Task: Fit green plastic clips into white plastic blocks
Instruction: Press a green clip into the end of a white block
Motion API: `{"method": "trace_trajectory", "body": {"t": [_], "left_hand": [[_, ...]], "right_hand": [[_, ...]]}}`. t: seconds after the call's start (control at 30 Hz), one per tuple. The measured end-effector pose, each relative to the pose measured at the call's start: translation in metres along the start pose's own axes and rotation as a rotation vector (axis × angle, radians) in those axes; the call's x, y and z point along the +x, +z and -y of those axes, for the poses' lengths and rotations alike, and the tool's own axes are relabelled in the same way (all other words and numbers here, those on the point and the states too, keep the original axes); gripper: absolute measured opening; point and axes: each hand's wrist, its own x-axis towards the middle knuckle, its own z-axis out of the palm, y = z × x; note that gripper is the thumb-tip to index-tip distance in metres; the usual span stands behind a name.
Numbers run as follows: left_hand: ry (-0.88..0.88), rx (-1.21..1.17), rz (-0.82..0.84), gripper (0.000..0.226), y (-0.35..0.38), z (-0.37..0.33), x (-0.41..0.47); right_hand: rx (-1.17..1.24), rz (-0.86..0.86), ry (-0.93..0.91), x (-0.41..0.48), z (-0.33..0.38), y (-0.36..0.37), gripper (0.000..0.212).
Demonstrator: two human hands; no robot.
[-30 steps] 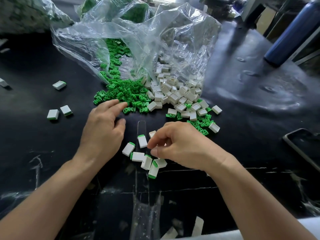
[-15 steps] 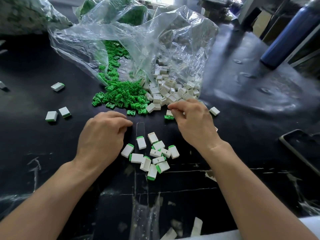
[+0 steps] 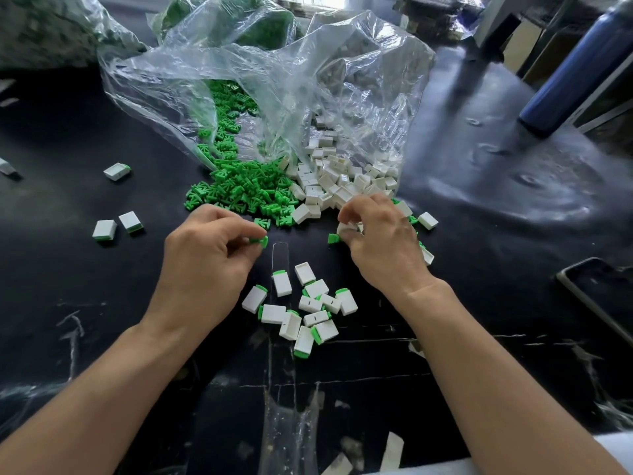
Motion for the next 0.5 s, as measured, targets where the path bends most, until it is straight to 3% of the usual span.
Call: {"method": "trace_trajectory", "body": {"t": [0.1,0.17,0.37,0.5], "left_hand": [[-0.162,-0.292,0.066,0.035,-0.003,-0.002,0.001],[-0.214,-0.447,0.154,0.033,-0.004,-0.005,0.001],[-0.181,-0.647,0.248,0.013,-0.002,-0.018,-0.006],[-0.183,-0.733,0.315,0.014,-0.002,-0.023,-0.008]], "right_hand": [[0.024,-0.039,-0.023,-0.001,0.000,-0.001,0.011],[0.096,-0.082,-0.032,-0.003,0.002,-0.005,0.012],[0.377,-0.048,-0.141,-0.019,0.022,-0.011,0.028],[0.425,-0.042,-0.237,-0.029,0.032,-0.011,0.031]]}}
